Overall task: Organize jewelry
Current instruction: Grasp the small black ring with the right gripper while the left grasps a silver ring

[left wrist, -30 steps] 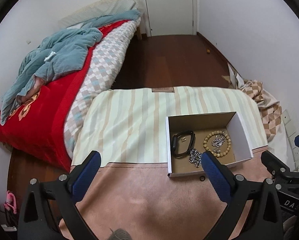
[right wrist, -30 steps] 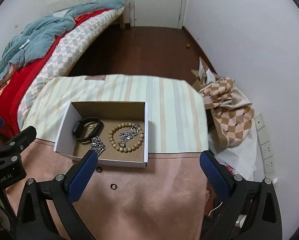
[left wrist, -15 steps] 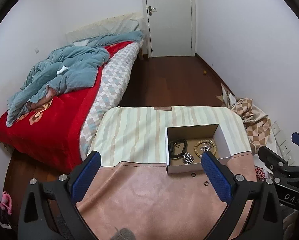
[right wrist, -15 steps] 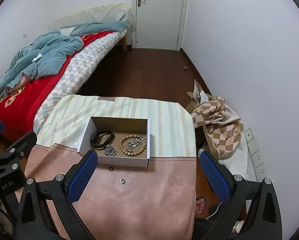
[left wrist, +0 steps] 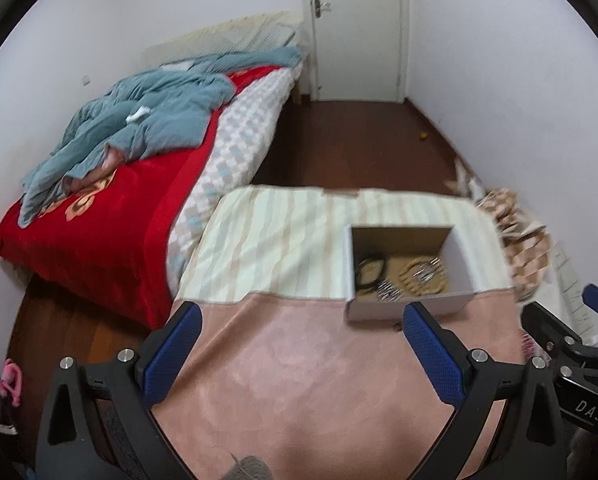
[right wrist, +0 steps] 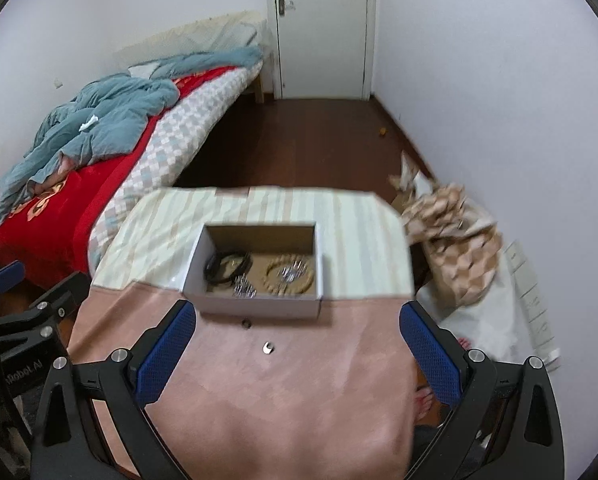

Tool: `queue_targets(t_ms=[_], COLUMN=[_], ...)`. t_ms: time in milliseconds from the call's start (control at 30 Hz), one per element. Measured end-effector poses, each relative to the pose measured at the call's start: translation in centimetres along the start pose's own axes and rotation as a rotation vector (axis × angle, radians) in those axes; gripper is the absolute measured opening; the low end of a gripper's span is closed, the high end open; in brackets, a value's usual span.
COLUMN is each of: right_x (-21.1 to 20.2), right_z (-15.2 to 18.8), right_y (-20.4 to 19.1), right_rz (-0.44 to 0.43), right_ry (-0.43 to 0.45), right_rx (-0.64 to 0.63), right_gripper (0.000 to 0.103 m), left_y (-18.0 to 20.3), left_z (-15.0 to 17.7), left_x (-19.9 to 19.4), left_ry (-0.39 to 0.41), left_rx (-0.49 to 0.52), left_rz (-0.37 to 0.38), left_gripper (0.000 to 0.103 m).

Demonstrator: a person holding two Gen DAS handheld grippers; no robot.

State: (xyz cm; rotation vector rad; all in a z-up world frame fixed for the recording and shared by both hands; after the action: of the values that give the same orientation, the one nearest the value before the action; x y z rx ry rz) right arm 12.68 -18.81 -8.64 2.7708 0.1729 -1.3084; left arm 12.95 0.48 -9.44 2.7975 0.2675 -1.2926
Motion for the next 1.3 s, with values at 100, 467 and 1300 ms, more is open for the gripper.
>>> queue_targets(t_ms=[100,467,1300], right_x=[3.7,16.4,15.1], right_z=[2.5,8.9,9.1], right_y=[0.0,-2.0,4.4], right_rz=[0.000,-0.122,-0.011], right_ry=[-0.042,-0.168,-0.086], right_rx=[0.026,0.050,0.189], right_gripper=[0.103,0.060,0.013], left_y=[-0.5,-2.3,9.0], left_z=[1.9,7.2,7.0], left_x=[3.1,12.9,15.1], left_ry=[-0.051,-0.254,-0.265], left_rx=[0.007,0.003,0.032], left_rz=[-0.049,-0.152,0.042], left_gripper=[0.103,0.103,0.101])
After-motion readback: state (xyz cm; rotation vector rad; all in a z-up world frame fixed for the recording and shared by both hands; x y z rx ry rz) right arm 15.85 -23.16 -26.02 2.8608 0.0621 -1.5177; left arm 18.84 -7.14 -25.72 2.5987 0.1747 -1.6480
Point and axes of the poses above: each gripper's, at about its wrist camera, not at the fingertips, and x roughly the way its jaws point, y to its right, z to its underside, the point moved 2 cm from there along x, roughly the way its jaws point, and after that the axes turned 5 degrees about -x, right-handed, at the moved point
